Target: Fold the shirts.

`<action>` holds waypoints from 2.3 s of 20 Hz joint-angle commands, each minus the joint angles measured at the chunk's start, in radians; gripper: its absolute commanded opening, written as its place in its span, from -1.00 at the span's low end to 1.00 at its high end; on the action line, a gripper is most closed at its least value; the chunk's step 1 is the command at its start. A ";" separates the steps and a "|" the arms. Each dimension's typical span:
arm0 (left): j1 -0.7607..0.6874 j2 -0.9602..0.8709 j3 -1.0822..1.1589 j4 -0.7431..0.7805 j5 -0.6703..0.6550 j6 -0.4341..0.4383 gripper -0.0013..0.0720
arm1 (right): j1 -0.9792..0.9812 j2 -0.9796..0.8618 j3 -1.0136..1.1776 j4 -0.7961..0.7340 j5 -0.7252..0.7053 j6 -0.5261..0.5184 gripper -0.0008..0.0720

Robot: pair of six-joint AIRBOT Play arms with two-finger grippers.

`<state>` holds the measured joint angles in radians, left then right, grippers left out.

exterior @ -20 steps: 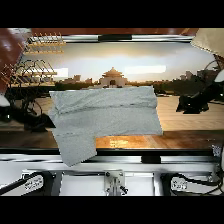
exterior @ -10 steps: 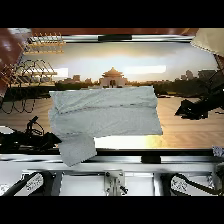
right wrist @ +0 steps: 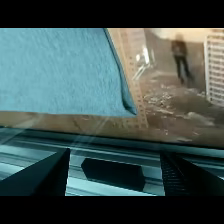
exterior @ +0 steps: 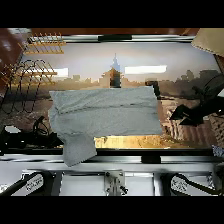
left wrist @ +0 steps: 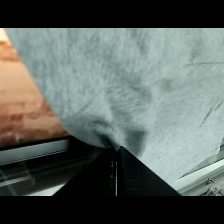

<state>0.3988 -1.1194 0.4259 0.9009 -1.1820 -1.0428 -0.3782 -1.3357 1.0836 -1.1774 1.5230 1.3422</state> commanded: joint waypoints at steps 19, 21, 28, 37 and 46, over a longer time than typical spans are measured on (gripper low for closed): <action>-0.003 0.003 0.079 -0.011 -0.085 0.029 -0.85 | 0.168 -0.109 -0.254 0.131 -0.299 0.001 -0.79; 0.002 0.003 0.122 -0.012 -0.101 0.053 -0.85 | 0.168 -0.061 -0.237 0.137 -0.268 -0.080 -0.79; -0.006 -0.023 0.483 -0.012 -0.138 0.084 -0.85 | 0.264 0.037 -0.019 0.030 -0.443 -0.044 -0.80; -0.061 -0.402 0.898 -0.027 -0.096 -0.004 -0.85 | 0.334 -0.311 0.354 0.001 -0.594 0.051 -0.80; -0.119 -0.665 1.044 -0.049 0.012 -0.097 -0.85 | 0.369 -0.487 0.447 -0.002 -0.593 0.124 -0.69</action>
<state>0.2878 -1.7222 1.4479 0.8577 -1.1965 -1.1080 -0.0139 -1.7981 1.5154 -1.1801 0.9314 1.4483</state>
